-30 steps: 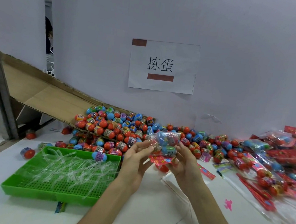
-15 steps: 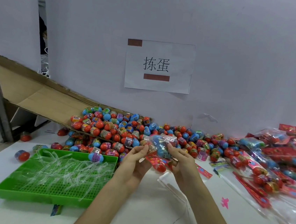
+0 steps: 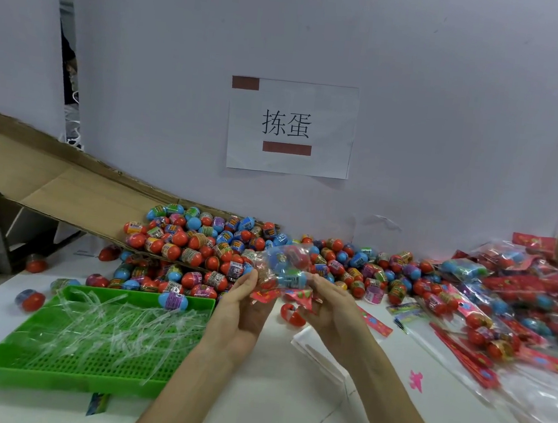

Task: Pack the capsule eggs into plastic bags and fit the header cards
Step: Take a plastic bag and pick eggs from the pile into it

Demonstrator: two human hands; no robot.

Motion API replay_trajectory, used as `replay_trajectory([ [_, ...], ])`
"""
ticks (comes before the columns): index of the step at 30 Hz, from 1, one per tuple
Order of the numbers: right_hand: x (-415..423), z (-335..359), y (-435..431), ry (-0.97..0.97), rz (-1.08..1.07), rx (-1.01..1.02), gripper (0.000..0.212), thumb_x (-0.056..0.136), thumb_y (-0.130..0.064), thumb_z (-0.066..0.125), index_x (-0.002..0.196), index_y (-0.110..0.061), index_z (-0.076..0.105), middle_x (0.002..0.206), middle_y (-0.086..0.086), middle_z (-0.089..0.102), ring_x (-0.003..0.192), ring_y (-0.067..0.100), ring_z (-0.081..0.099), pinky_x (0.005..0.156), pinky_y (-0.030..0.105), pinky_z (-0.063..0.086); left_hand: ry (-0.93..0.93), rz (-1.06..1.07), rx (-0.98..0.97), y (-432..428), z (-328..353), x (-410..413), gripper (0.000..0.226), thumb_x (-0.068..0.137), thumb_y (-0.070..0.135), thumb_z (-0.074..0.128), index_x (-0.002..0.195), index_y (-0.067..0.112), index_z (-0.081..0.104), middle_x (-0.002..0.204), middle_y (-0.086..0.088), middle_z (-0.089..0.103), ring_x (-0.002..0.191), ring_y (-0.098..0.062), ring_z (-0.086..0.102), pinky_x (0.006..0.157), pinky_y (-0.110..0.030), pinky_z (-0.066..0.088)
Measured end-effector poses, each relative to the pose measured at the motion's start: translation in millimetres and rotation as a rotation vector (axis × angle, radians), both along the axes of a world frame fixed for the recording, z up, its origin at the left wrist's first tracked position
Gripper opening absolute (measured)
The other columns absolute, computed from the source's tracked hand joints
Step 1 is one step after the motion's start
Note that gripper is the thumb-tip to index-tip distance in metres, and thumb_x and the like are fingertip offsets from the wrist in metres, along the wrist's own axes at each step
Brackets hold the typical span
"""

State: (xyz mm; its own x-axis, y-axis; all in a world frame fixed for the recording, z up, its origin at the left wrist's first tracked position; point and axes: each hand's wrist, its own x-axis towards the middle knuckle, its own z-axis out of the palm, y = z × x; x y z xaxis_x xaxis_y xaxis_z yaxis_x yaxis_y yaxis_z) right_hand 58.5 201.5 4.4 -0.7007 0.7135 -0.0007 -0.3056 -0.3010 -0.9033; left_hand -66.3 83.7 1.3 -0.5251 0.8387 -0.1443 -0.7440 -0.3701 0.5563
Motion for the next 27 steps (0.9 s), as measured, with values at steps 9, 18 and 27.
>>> replay_trajectory([
  [9, 14, 6, 12, -0.153, -0.135, 0.214, 0.019, 0.098, -0.031, 0.063, 0.104, -0.02, 0.079, 0.105, 0.01, 0.076, 0.1, 0.028, 0.074, 0.09, 0.046, 0.06, 0.254, -0.045, -0.233, -1, -3, 5, 0.019, 0.097, 0.019, 0.068, 0.111, 0.007, 0.073, 0.109, -0.013, 0.077, 0.092, -0.022, 0.077, 0.076, -0.034, 0.061],
  [18, 79, 14, 48, -0.359, 0.161, 0.468, 0.031, 0.091, -0.038, 0.071, 0.108, -0.012, 0.078, 0.1, 0.01, 0.07, 0.087, 0.023, 0.064, 0.067, 0.027, 0.051, 0.275, -0.076, -0.324, 4, -9, 0, 0.016, 0.105, 0.016, 0.052, 0.108, 0.008, 0.065, 0.111, -0.011, 0.072, 0.105, -0.028, 0.067, 0.081, -0.038, 0.051],
  [27, 92, 16, 76, 0.195, -0.55, 0.056, 0.048, 0.106, -0.036, 0.048, 0.151, -0.021, 0.038, 0.142, 0.008, 0.058, 0.106, 0.026, 0.073, 0.095, 0.045, 0.057, 0.257, -0.077, -0.328, 2, -1, 5, 0.015, 0.105, 0.017, 0.051, 0.101, 0.01, 0.064, 0.11, -0.011, 0.072, 0.103, -0.028, 0.067, 0.082, -0.038, 0.05],
])
